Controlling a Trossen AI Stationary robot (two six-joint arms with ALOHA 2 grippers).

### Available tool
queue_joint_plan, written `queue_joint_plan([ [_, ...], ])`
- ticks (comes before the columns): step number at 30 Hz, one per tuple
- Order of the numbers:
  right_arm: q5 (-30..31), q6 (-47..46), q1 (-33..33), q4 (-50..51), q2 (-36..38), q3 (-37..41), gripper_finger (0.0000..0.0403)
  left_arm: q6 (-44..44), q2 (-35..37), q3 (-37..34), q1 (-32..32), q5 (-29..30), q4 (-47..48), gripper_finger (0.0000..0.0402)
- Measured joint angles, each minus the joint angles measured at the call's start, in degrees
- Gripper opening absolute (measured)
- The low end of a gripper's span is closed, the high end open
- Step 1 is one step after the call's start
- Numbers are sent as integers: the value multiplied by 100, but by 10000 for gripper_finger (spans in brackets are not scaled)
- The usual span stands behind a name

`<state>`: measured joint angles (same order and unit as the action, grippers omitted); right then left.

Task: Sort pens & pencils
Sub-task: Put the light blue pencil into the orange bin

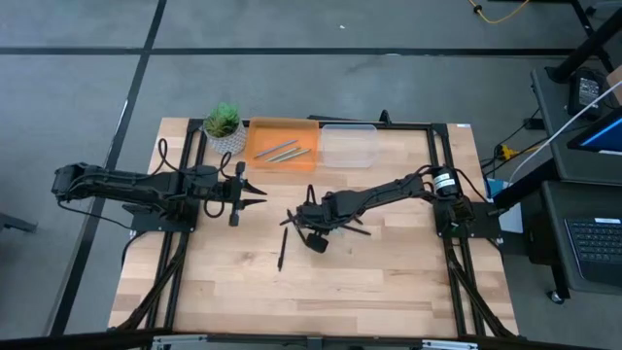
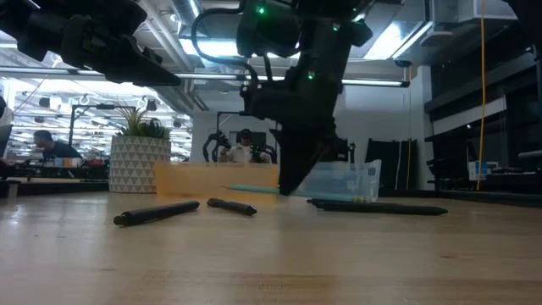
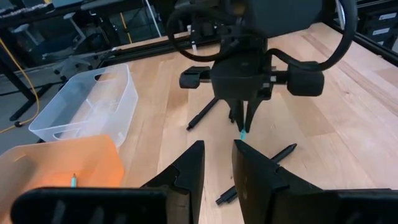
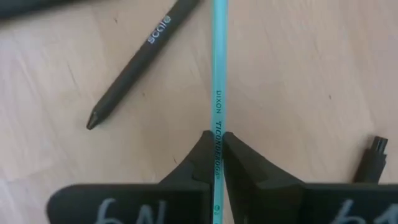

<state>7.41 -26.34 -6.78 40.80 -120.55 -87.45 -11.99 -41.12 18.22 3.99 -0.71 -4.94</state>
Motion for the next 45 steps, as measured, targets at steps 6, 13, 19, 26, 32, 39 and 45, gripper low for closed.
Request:
queue_joint_plan([
  [6, 30, 124, 1, 320, 4, -287, 27, 0, 0, 0, -2, -2, 19, 76],
  [13, 158, 386, 21, 786, 20, -908, 22, -15, 0, 0, -2, -1, 24, 76],
  [19, 623, 630, 23, 1380, 26, -1657, 28, -13, 0, 0, -1, -1, 28, 76],
  [26, 1108, 886, 23, 2149, 33, -2510, 22, -13, 0, 0, -1, 0, 28, 76],
  [32, 1546, 860, -28, 2703, 33, -2956, 27, -17, 0, 0, -1, 0, 28, 76],
  [39, 1615, 856, -55, 2844, 35, -3045, 23, -17, 0, 0, 0, 0, 27, 76],
  [45, 1873, 752, -51, 3055, 35, -3037, 26, -17, 0, 0, -2, 0, 27, 76],
])
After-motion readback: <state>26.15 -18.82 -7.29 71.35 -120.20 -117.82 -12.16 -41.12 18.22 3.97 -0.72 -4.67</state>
